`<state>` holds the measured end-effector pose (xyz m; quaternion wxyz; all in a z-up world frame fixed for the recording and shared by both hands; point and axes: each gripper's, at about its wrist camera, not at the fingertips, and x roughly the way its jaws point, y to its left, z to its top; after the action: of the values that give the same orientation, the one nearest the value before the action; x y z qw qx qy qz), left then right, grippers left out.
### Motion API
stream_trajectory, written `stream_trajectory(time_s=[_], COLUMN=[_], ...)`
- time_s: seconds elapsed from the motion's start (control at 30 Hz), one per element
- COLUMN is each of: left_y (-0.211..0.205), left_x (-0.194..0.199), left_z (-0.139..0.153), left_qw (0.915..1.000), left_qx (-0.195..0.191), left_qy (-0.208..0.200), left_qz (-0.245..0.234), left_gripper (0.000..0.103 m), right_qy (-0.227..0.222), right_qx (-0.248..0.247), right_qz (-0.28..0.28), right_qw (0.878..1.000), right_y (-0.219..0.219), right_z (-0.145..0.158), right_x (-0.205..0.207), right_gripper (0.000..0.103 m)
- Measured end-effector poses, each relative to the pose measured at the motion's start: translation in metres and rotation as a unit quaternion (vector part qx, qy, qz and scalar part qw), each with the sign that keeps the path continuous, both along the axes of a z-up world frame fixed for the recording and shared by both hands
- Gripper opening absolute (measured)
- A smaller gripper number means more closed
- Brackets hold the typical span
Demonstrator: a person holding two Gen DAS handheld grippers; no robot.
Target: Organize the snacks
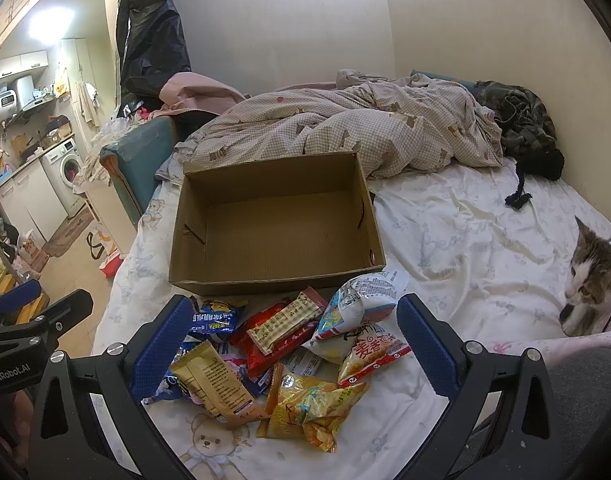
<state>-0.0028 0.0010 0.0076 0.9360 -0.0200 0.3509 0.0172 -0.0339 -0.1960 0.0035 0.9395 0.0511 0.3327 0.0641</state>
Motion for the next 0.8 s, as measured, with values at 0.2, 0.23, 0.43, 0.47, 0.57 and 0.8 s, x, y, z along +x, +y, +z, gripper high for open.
stream_trajectory(time_s=[0.2,0.23,0.43,0.47,0.57,0.8], left_y=[-0.0002,-0.0002,-0.0001,-0.0001,0.0014,0.0010], left_x=[-0.0003,-0.0003,-0.0004,-0.0004,0.0005,0.0031], left_z=[-0.0008,-0.0009,-0.0018,-0.0019,-0.0042,-0.0063], left_qw=[1.0000,1.0000,1.0000,1.0000,0.9999,0.9999], left_qx=[-0.002,-0.002,-0.002,-0.003,-0.007,-0.006], left_qy=[0.002,0.003,0.003,0.004,0.010,0.012], left_qz=[0.000,0.000,0.000,-0.001,-0.002,-0.004], left_gripper=[0.103,0.103,0.103,0.103,0.103,0.103], right_qy=[0.001,0.000,0.000,-0.001,-0.002,0.000], right_qx=[0.000,0.000,-0.001,0.000,-0.001,0.001], right_qz=[0.000,0.000,0.001,0.000,0.003,0.000], right_qw=[1.000,1.000,1.000,1.000,1.000,1.000], right_y=[-0.0002,-0.0001,0.0007,-0.0007,0.0012,0.0018], right_z=[0.0000,-0.0001,0.0003,0.0002,-0.0007,-0.0034], right_x=[-0.0001,-0.0002,0.0001,0.0001,-0.0005,-0.0006], right_gripper=[0.103,0.103,0.103,0.103,0.103,0.103])
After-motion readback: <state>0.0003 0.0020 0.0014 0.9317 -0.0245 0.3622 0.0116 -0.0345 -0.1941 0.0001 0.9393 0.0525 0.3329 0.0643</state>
